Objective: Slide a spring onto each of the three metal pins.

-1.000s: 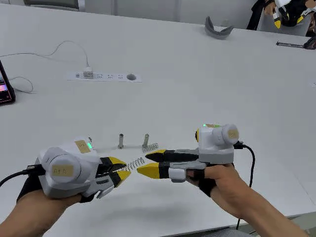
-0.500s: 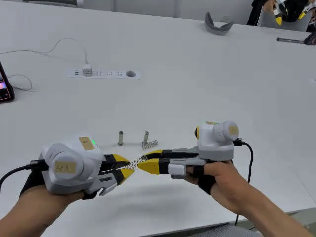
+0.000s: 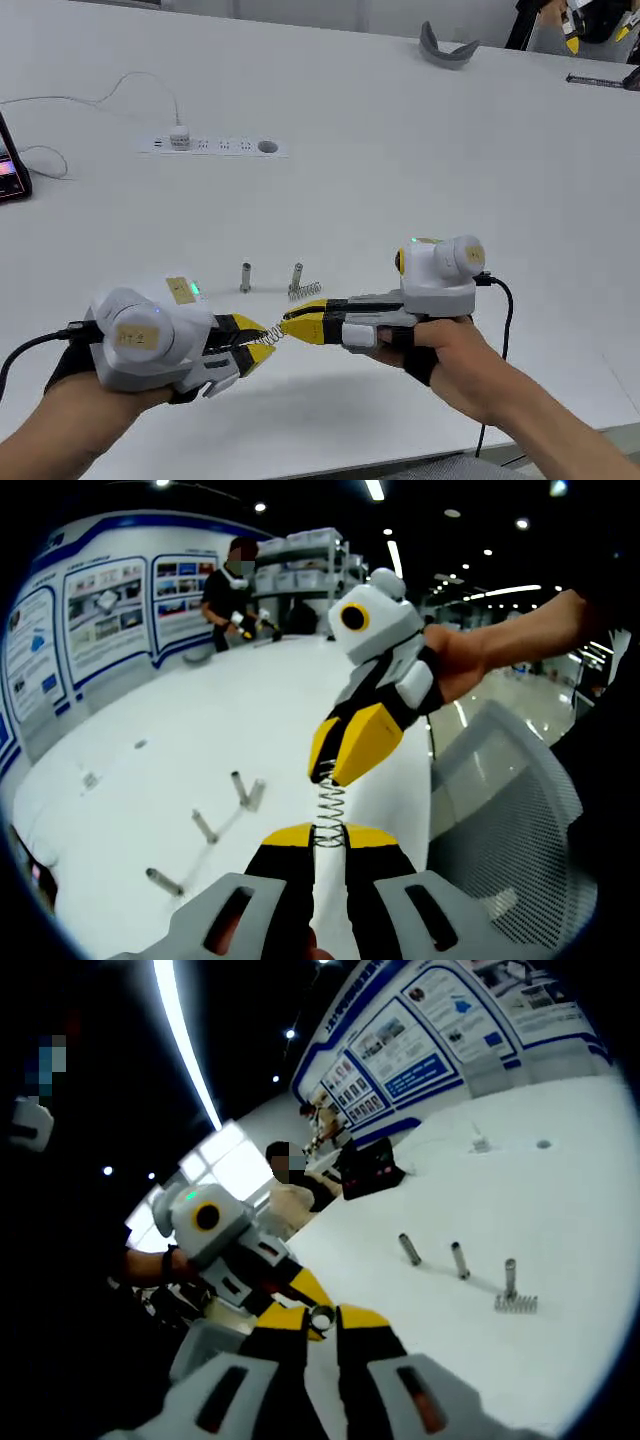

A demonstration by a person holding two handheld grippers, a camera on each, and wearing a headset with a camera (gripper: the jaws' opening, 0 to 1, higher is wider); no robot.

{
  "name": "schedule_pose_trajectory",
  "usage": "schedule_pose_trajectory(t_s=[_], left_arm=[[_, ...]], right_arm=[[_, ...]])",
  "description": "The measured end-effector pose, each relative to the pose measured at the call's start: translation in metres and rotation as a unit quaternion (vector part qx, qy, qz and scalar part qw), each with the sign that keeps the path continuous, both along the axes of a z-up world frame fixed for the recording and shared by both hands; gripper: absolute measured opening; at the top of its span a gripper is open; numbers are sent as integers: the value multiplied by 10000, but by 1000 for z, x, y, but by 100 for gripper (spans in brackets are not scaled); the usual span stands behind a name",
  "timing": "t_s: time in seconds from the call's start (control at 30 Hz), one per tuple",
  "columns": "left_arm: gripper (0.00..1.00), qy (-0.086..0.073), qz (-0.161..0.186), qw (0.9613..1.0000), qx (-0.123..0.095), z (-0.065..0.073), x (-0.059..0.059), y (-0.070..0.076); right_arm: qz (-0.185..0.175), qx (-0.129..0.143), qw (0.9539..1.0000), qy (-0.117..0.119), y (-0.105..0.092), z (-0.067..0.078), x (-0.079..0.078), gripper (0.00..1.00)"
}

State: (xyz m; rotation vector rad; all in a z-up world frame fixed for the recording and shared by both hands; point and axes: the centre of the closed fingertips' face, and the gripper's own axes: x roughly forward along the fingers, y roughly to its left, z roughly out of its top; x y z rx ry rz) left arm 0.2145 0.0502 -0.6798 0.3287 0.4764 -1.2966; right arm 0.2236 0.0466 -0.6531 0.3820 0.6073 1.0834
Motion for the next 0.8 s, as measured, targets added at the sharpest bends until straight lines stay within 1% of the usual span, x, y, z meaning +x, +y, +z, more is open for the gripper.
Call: schedule_pose_trajectory(t_s=[0.2,0.3,0.37,0.43,0.47,0.53,0.6,0.67,0.7,0.73,0.77,0.8], left_arm=[[10,13,12,10000,11,0,2,2],[10,25,19,10000,5,0,2,3],[10,37,24,10000,-10,1,2,4],[10,65,23,10000,-13,0,2,4],[10,74,15,10000,-21,0,2,4],[10,116,13,9999,-59,0,2,4],[10,132,7,9999,-87,1,2,4],[10,154,-4,9998,-107,1,2,3],[10,157,-13,9998,-115,1,2,3],[10,166,-35,9998,-120,1,1,3],[10,166,-51,9998,-129,2,1,2],[10,179,-69,9997,-142,2,0,2]], right_arm=[[222,-239,9994,-120,5,0,1,12],[386,-377,9984,-195,7,-1,1,12],[531,-515,9970,-245,9,-2,1,12],[728,-708,9943,-311,11,-3,0,12],[865,-829,9921,-376,12,-4,-1,12],[1036,-976,9888,-452,13,-3,-2,12],[1259,-1195,9832,-566,14,-3,-3,12],[1528,-1424,9753,-719,16,-3,-5,12],[1656,-1545,9708,-797,15,-4,-6,12],[1796,-1705,9648,-884,16,-6,-7,12],[1904,-1791,9608,-929,16,-7,-8,12],[2039,-1900,9553,-983,17,-8,-10,12]])
